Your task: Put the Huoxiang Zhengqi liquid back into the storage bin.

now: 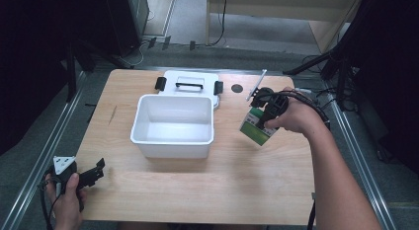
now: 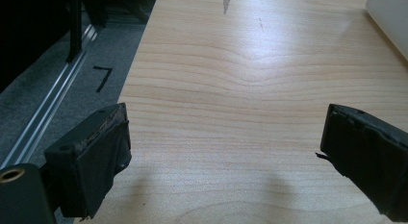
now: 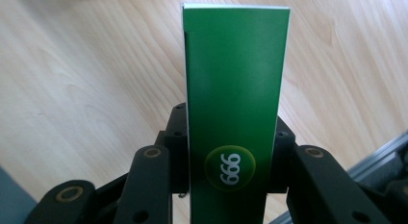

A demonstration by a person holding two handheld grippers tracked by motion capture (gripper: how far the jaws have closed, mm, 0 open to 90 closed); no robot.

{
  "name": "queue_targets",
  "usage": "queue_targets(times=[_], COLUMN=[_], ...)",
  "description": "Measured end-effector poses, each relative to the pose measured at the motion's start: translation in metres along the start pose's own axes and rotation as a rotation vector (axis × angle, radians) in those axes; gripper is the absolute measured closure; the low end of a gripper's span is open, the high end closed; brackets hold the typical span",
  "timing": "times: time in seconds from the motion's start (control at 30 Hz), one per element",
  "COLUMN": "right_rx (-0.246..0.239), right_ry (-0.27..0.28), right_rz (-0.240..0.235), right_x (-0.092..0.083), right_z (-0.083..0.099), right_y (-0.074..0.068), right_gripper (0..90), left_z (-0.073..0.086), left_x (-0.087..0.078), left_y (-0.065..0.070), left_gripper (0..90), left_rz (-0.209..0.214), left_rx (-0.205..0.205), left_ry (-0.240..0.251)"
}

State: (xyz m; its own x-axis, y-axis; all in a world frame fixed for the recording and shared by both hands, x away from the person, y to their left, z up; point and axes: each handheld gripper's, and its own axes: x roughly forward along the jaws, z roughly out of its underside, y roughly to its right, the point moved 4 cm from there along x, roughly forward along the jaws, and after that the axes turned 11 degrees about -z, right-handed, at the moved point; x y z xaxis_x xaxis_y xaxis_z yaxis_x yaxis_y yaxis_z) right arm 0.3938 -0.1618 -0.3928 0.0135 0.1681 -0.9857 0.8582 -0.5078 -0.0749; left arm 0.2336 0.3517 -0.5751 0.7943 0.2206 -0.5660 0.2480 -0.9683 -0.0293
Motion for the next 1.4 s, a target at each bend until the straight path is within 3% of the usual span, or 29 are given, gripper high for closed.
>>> queue_targets(times=[0.03,0.1,0.13,0.37,0.47,0.53,1.0,1.4], right_rx=[-0.055,-0.067,-0.094,-0.124,-0.161,-0.212,-0.296,-0.367], right_ry=[0.002,0.000,-0.002,-0.019,-0.009,-0.010,-0.009,-0.020], right_rz=[-0.015,-0.021,-0.024,-0.021,-0.016,-0.013,0.007,-0.002], right_x=[-0.005,-0.007,-0.014,-0.033,-0.043,-0.052,-0.073,-0.073], right_z=[-0.004,-0.005,-0.010,-0.021,-0.029,-0.039,-0.080,-0.113], right_y=[-0.004,-0.005,-0.008,-0.013,-0.018,-0.024,-0.050,-0.070], right_gripper=[64.8,64.8,64.8,64.7,64.7,64.7,64.7,64.6], left_z=[0.000,0.000,0.000,0.000,0.000,0.000,0.000,0.000], left_x=[0.000,0.000,0.000,0.000,0.000,0.000,0.000,0.000], left_y=[0.000,0.000,0.000,0.000,0.000,0.000,0.000,0.000], left_gripper=[4.1,4.1,4.1,4.1,4.2,4.1,4.1,4.1], left_rz=[0.001,0.002,0.003,0.002,0.003,0.004,0.008,0.011], left_rx=[-0.001,-0.002,-0.003,-0.003,0.001,0.001,-0.003,0.002], left_ry=[-0.001,-0.002,-0.002,-0.004,-0.004,-0.004,-0.005,-0.007])
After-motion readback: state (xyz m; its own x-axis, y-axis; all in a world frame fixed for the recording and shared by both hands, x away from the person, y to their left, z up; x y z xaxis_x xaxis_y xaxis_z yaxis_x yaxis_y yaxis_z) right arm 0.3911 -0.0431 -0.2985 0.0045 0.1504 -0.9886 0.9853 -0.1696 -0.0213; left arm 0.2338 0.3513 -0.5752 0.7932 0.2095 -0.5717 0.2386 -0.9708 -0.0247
